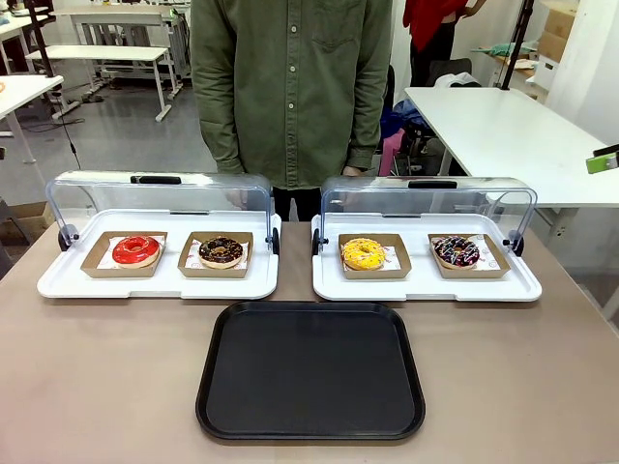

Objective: Move the second donut from the left to the tray.
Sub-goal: Pick up the Paper togo box containing the Donut indicated by the person and place it on the Handle tray.

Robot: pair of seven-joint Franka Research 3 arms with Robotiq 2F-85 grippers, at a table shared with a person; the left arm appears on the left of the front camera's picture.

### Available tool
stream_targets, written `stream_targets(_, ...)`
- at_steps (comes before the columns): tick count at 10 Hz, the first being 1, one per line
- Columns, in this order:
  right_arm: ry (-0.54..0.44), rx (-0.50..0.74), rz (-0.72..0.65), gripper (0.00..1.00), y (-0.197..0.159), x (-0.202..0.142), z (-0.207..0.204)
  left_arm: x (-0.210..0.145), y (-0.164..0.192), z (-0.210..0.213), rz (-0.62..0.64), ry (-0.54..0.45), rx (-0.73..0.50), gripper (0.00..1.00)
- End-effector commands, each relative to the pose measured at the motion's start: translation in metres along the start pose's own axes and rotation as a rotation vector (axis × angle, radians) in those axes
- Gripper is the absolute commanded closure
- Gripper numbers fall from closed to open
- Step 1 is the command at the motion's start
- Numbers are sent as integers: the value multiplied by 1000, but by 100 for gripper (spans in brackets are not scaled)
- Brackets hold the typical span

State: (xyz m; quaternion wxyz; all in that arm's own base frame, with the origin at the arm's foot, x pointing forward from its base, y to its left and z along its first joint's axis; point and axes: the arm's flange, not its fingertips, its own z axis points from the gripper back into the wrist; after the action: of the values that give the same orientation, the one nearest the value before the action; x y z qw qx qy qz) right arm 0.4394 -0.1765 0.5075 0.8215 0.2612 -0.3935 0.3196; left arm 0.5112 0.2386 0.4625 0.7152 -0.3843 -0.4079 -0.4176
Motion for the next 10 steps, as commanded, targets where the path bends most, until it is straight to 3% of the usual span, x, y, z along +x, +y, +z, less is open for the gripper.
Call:
stream_targets(1,-11,0,-7,0,5,2,-1,2,-1,0,-3,-3,-6,0)
stream_targets(10,-11,0,-7,0,5,2,-1,2,-1,0,-3,-3,-6,0)
